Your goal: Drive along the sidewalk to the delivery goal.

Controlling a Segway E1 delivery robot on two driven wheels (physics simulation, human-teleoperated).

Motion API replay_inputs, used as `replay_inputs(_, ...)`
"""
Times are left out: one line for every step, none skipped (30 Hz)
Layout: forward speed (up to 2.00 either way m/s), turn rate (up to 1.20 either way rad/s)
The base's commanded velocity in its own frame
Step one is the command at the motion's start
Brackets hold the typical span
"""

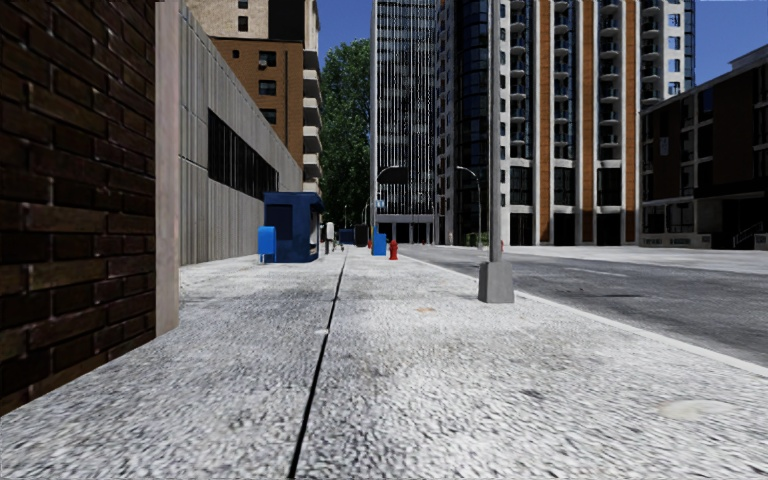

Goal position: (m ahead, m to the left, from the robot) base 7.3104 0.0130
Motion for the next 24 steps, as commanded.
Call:
replay_inputs(2.0, -0.15)
replay_inputs(2.0, -0.15)
replay_inputs(2.0, -0.15)
replay_inputs(2.0, -0.15)
replay_inputs(2.0, -0.16)
replay_inputs(2.0, -0.17)
replay_inputs(2.0, -0.17)
replay_inputs(2.0, -0.18)
replay_inputs(2.0, -0.18)
replay_inputs(2.0, -0.19)
replay_inputs(2.0, -0.21)
replay_inputs(2.0, -0.21)
replay_inputs(2.0, -0.22)
replay_inputs(2.0, -0.22)
replay_inputs(2.0, -0.22)
replay_inputs(2.0, -0.25)
replay_inputs(2.0, -0.27)
replay_inputs(2.0, -0.28)
replay_inputs(2.0, -0.28)
replay_inputs(2.0, -0.29)
replay_inputs(2.0, -0.29)
replay_inputs(2.0, -0.29)
replay_inputs(2.0, -0.29)
replay_inputs(2.0, -0.29)
